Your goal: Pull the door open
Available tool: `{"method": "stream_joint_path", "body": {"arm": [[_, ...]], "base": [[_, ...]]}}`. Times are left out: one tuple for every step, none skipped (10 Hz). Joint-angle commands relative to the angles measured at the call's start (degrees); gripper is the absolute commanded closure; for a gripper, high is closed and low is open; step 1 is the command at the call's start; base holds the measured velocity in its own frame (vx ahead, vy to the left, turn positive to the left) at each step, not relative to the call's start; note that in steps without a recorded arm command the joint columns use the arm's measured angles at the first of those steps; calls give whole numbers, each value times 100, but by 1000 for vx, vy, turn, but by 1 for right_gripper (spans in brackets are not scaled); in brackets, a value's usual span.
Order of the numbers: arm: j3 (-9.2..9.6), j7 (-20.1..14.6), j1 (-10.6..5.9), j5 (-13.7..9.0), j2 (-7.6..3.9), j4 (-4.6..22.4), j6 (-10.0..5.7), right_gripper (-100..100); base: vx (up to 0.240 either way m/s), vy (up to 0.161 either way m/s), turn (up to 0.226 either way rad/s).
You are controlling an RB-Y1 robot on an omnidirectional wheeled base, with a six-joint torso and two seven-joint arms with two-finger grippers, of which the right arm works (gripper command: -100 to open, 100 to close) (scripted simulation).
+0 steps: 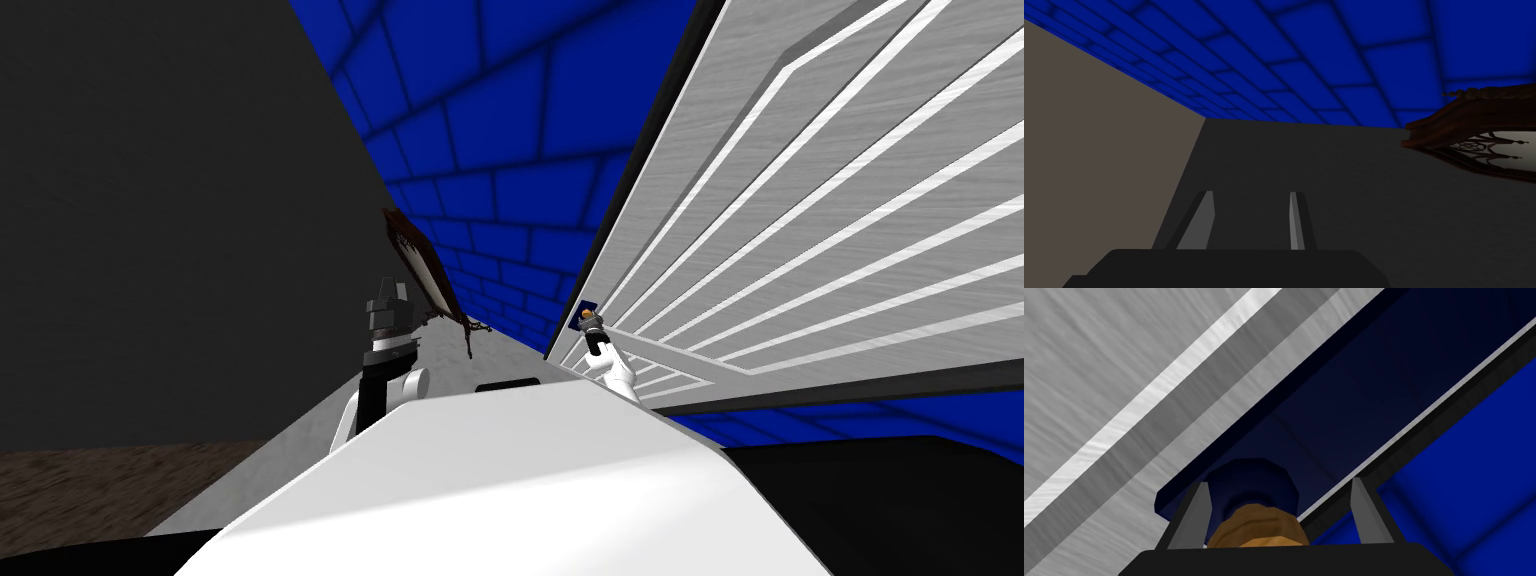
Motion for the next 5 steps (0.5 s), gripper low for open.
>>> {"method": "stream_joint_path", "body": {"arm": [[286,262,24,140,-117,23,238,100],[307,262,24,140,-117,23,238,100],[506,488,33,271,-264,26,482,100],[638,629,41,402,-412,28,726,100],[706,725,41,402,-412,28,726,100]], "base": [[-55,-10,87],[-39,-12,38],[-48,-13,55],[-88,-16,131],[-69,-8,78]]}}
